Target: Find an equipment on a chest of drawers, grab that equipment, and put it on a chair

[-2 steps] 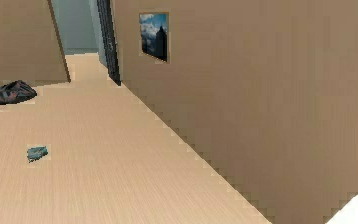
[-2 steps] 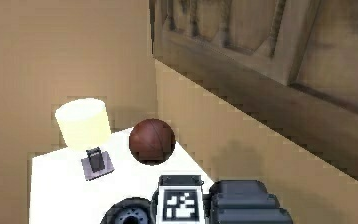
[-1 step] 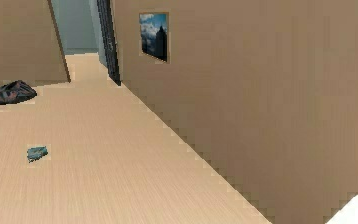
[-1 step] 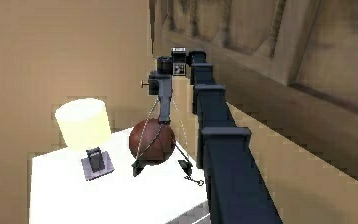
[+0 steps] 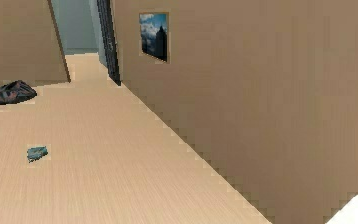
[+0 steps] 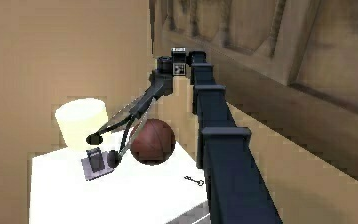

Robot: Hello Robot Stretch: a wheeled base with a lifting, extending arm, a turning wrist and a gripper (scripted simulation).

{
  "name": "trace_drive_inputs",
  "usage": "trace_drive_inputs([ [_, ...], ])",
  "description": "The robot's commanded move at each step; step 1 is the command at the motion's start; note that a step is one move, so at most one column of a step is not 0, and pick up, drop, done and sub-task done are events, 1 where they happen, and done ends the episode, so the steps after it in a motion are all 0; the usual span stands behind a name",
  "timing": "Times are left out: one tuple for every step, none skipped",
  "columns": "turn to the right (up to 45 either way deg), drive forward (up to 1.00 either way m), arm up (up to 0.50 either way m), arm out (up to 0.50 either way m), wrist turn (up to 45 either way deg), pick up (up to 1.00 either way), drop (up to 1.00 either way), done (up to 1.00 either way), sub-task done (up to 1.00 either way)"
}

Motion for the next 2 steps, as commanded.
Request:
trace_drive_inputs([
  [0.0,0.0,0.0,0.0,45.0,0.0,0.0,0.0,0.0],
  [0.0,0.0,0.0,0.0,45.0,0.0,0.0,0.0,0.0],
])
